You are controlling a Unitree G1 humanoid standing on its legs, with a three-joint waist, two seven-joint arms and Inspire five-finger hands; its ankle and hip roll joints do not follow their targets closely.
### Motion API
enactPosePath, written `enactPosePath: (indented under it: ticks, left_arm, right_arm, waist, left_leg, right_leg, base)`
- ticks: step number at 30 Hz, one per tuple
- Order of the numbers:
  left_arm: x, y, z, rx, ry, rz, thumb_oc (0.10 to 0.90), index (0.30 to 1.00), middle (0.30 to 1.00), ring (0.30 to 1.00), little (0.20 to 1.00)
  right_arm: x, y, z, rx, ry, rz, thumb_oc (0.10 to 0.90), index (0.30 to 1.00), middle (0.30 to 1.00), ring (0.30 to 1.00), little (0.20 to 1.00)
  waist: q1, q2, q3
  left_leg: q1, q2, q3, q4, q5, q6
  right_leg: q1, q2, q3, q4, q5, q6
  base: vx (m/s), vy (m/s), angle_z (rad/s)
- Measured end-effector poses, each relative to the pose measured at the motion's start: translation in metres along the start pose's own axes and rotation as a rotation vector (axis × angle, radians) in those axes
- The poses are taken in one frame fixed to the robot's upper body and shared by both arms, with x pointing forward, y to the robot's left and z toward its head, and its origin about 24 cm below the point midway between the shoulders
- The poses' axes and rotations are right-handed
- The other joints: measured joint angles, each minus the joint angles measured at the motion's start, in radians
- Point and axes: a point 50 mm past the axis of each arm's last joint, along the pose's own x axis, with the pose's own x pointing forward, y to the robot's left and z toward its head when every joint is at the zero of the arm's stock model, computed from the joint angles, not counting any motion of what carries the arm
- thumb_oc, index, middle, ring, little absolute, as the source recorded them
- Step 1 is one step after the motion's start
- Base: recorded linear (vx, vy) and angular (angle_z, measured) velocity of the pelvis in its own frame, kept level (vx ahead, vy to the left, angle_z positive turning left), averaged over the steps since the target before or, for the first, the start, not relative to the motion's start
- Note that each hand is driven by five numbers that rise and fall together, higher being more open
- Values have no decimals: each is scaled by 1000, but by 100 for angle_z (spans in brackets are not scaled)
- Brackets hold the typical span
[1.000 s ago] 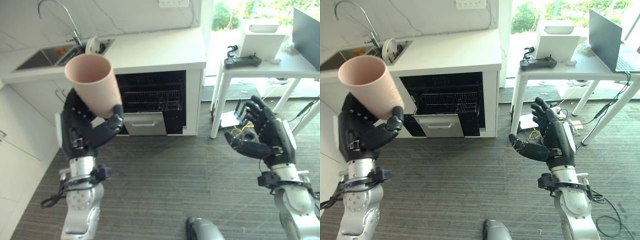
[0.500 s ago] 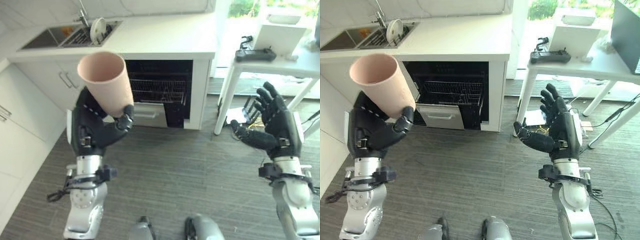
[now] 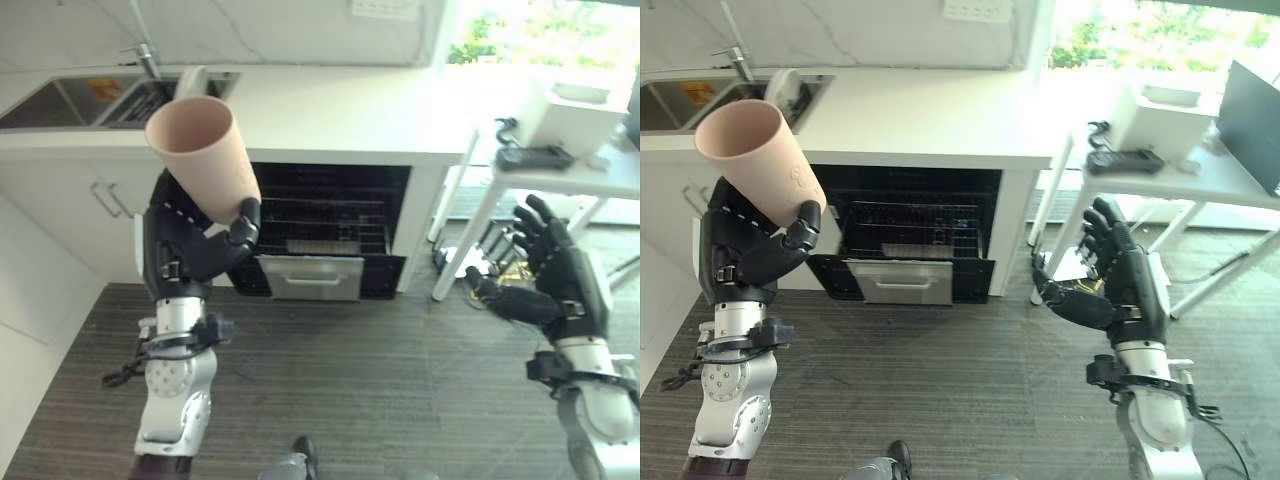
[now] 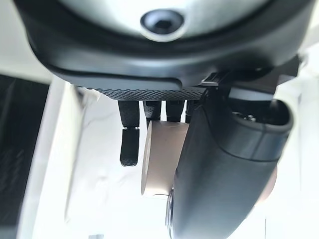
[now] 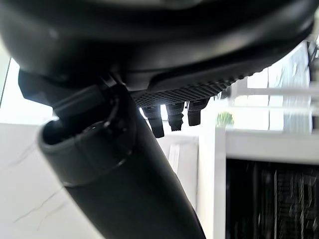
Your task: Place the dishes in the dishwasher.
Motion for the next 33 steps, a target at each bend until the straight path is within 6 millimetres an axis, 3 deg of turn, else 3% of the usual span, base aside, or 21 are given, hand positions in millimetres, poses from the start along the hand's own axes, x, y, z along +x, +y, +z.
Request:
enactPosePath:
  ticks: [1, 4, 6, 7, 8, 9, 10, 11, 12, 13, 14, 15, 16, 18, 19, 21, 22, 28, 29, 31, 33]
  left_arm:
    - [0, 2, 0, 3, -1, 6, 400, 300, 300, 300, 300]
    - [-4, 5, -1, 18, 19, 16, 400, 300, 300, 300, 300]
    - [-9, 9, -3, 26, 38, 31, 400, 300, 300, 300, 300]
    - [-12, 12, -5, 35, 58, 38, 400, 300, 300, 300, 300]
    - [-12, 14, -4, 45, 66, 38, 400, 300, 300, 300, 300]
    - [-13, 15, -5, 46, 71, 40, 400, 300, 300, 300, 300]
    - [-13, 19, -5, 45, 65, 58, 400, 300, 300, 300, 300]
    - [-11, 22, -3, 46, 53, 72, 400, 300, 300, 300, 300]
    - [-15, 24, -5, 43, 64, 95, 400, 300, 300, 300, 300]
    - [-18, 26, -11, 42, 96, 111, 400, 300, 300, 300, 300]
    - [-20, 22, -16, 30, 122, 108, 400, 300, 300, 300, 300]
    - [-19, 14, -18, 23, 130, 66, 400, 300, 300, 300, 300]
    - [-18, 7, -20, 21, 132, 32, 400, 300, 300, 300, 300]
    - [-18, -1, -15, 3, 114, -5, 400, 300, 300, 300, 300]
    - [-18, -2, -9, 0, 93, -2, 400, 300, 300, 300, 300]
    - [-14, -5, 6, -14, 26, -4, 400, 300, 300, 300, 300]
    - [-12, -6, 8, -20, 10, -9, 400, 300, 300, 300, 300]
    - [-7, -9, 11, -41, -14, -21, 400, 300, 300, 300, 300]
    - [-7, -8, 12, -35, -17, -27, 400, 300, 300, 300, 300]
    - [-7, -8, 10, -27, -7, -36, 400, 300, 300, 300, 300]
    - [-8, -7, 6, -20, 9, -47, 400, 300, 300, 300, 300]
  right_arm:
    - [0, 1, 0, 8, -3, 1, 800, 900, 900, 900, 900]
    - [-1, 1, -2, 20, 3, -14, 800, 900, 900, 900, 900]
    - [0, 5, -3, 26, 6, 1, 800, 900, 900, 900, 900]
    - [1, 8, -3, 27, 5, 18, 800, 900, 900, 900, 900]
    - [1, 7, -3, 18, 9, 29, 800, 900, 900, 900, 900]
    - [0, 5, -4, 15, 13, 22, 800, 900, 900, 900, 900]
    - [1, 7, -6, 23, 16, 27, 800, 900, 900, 900, 900]
    - [2, 7, -3, 19, -2, 37, 800, 900, 900, 900, 900]
    - [2, 3, 1, -7, -18, 48, 800, 900, 900, 900, 900]
    - [-2, 4, -3, 8, -1, 36, 800, 900, 900, 900, 900]
    - [-3, 4, -4, 12, 8, 29, 800, 900, 900, 900, 900]
    - [-3, 4, -4, 13, 5, 18, 800, 900, 900, 900, 900]
    - [-2, 3, -4, 14, 5, 9, 800, 900, 900, 900, 900]
    - [3, 10, -2, 29, -15, 29, 800, 900, 900, 900, 900]
    - [6, 12, 0, 31, -29, 35, 800, 900, 900, 900, 900]
    - [17, 11, 7, 12, -67, 43, 800, 900, 900, 900, 900]
    - [20, 10, 9, 4, -76, 45, 800, 900, 900, 900, 900]
    - [22, 1, 7, -16, -70, -3, 800, 900, 900, 900, 900]
    - [23, -2, 9, -24, -75, -13, 800, 900, 900, 900, 900]
    - [23, -5, 8, -29, -70, -20, 800, 900, 900, 900, 900]
    - [21, -6, 0, -22, -40, -26, 800, 900, 900, 900, 900]
  waist:
    - [0, -1, 0]
    - [-2, 13, 4]
    - [0, 23, 12]
    - [4, 31, 18]
    - [-2, 32, 21]
    - [2, 29, 24]
    - [3, -14, 28]
    - [-12, -47, 45]
    - [-5, -15, 49]
    - [-8, -27, 72]
    - [-52, -6, 86]
    - [-85, 6, 89]
    - [-86, 7, 90]
    - [-80, -1, 84]
    - [-70, 9, 78]
    - [-49, 60, 52]
    - [-48, 64, 49]
    - [-78, 70, 42]
    - [-94, 71, 40]
    - [-82, 60, 40]
    - [-72, 36, 43]
  left_leg:
    - [10, -8, -9, -4, -6, 13]
    - [28, -27, -15, 27, -39, 56]
    - [60, -30, -2, 0, -42, 60]
    - [82, -29, 15, -33, -45, 47]
    - [85, -32, 25, -54, -40, 40]
    - [80, -48, 22, -54, -52, 13]
    - [62, -51, 47, -2, -96, -88]
    - [7, -46, 27, 201, -171, 39]
    - [30, 12, -75, 240, -302, -22]
    - [56, -53, -97, 225, -282, -13]
    - [74, -53, -130, 168, -240, -1]
    - [88, -60, -166, 113, -189, -16]
    - [110, -64, -172, 80, -167, -34]
    - [194, -66, -172, 40, -173, -76]
    - [214, -59, -174, 25, -177, -84]
    - [233, -8, -149, -4, -176, -100]
    - [239, -1, -136, -2, -174, -108]
    - [283, 68, -79, -25, -176, -116]
    - [305, 83, -30, -44, -170, -126]
    - [279, 87, 17, -12, -73, -205]
    - [215, 88, 11, 98, -35, -193]
  right_leg:
    - [-7, 15, -1, 23, 8, 8]
    - [-125, 20, 8, 268, 147, 6]
    - [-198, 34, -28, 354, 94, -12]
    - [-209, 62, -87, 282, 26, -35]
    - [-179, 127, -154, 27, -23, -66]
    - [-175, 167, -177, -94, -25, -74]
    - [-199, 156, -161, -113, -24, -104]
    - [-239, 117, -139, -73, -14, -89]
    - [-308, 116, -136, 60, -17, -76]
    - [-380, 97, -87, 175, -70, -60]
    - [-408, 114, -73, 128, -65, -67]
    - [-426, 137, -52, 41, -38, -52]
    - [-424, 142, -40, -12, -6, -64]
    - [-326, 150, -53, -76, 85, -94]
    - [-321, 158, -57, -67, 121, -121]
    - [-322, 202, -85, -44, 83, -180]
    - [-317, 211, -88, -41, 76, -185]
    - [-295, 265, -117, -1, 4, -230]
    - [-299, 268, -128, 7, -16, -250]
    - [-286, 262, -127, -43, -12, -244]
    - [-237, 252, -106, -102, 14, -217]
  base:
    - [151, 250, 31]
    - [142, 166, 19]
    - [185, -32, -20]
    - [206, -242, -39]
    - [176, -305, -38]
    - [141, -305, -37]
    - [141, -259, -20]
    - [146, -216, -42]
    - [145, -207, -50]
    - [145, -187, -24]
    - [153, -202, 46]
    - [185, -236, 85]
    - [183, -225, 69]
    - [212, -222, 56]
    - [229, -232, 35]
    - [148, -164, 6]
    - [82, -111, -1]
    - [144, -147, -2]
    - [226, -142, 7]
    - [177, -54, -13]
    - [179, 153, -6]
